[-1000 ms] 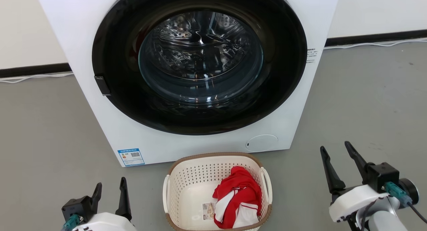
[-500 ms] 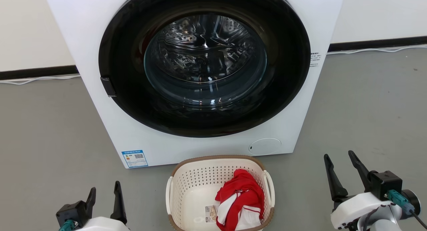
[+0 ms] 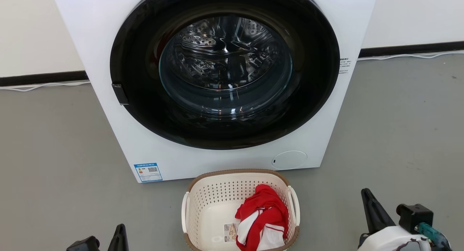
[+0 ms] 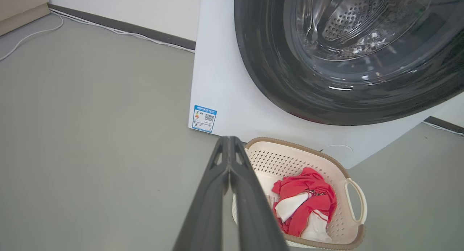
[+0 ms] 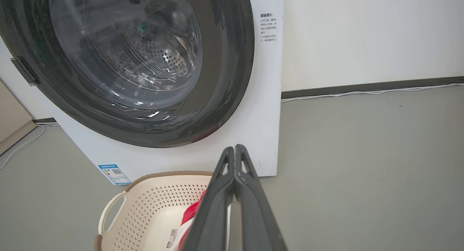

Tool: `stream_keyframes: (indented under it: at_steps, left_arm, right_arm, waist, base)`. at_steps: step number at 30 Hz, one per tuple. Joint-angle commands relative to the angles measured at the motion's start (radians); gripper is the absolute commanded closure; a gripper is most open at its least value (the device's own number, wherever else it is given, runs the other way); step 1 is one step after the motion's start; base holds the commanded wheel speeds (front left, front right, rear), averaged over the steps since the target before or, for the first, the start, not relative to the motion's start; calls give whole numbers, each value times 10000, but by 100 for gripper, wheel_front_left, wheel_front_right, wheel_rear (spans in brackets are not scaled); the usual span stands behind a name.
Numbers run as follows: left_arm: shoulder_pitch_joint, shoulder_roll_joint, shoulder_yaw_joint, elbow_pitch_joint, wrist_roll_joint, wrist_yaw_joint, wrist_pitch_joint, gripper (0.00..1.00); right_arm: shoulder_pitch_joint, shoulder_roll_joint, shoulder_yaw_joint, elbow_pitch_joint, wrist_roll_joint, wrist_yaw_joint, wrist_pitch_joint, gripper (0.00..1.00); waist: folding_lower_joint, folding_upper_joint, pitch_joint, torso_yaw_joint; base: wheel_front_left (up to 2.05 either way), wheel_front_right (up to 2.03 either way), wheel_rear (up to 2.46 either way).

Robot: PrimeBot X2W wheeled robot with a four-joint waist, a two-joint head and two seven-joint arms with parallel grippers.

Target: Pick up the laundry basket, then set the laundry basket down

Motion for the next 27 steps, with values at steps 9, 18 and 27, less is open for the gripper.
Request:
stream_keyframes:
  at_steps: [9,18,27]
  left_arm:
    - [-390,69,159,-435,-1126,-234,238,100]
    - [-466,52,230,-577,-2035,-372,487,100]
    - [-537,38,299,-697,-2846,-495,715,100]
  right_arm:
    - [-321,-42,-128,-499,1295,9,320,100]
    - [-306,19,-202,-688,2364,14,568,100]
    - [-300,74,-275,-848,3316,19,796,100]
  waist:
    - [-3,-1,43,23]
    - [-3,-1,65,45]
    - [-4,-1,84,64]
  base:
    - [0,0,0]
    - [0,0,0]
    - [0,0,0]
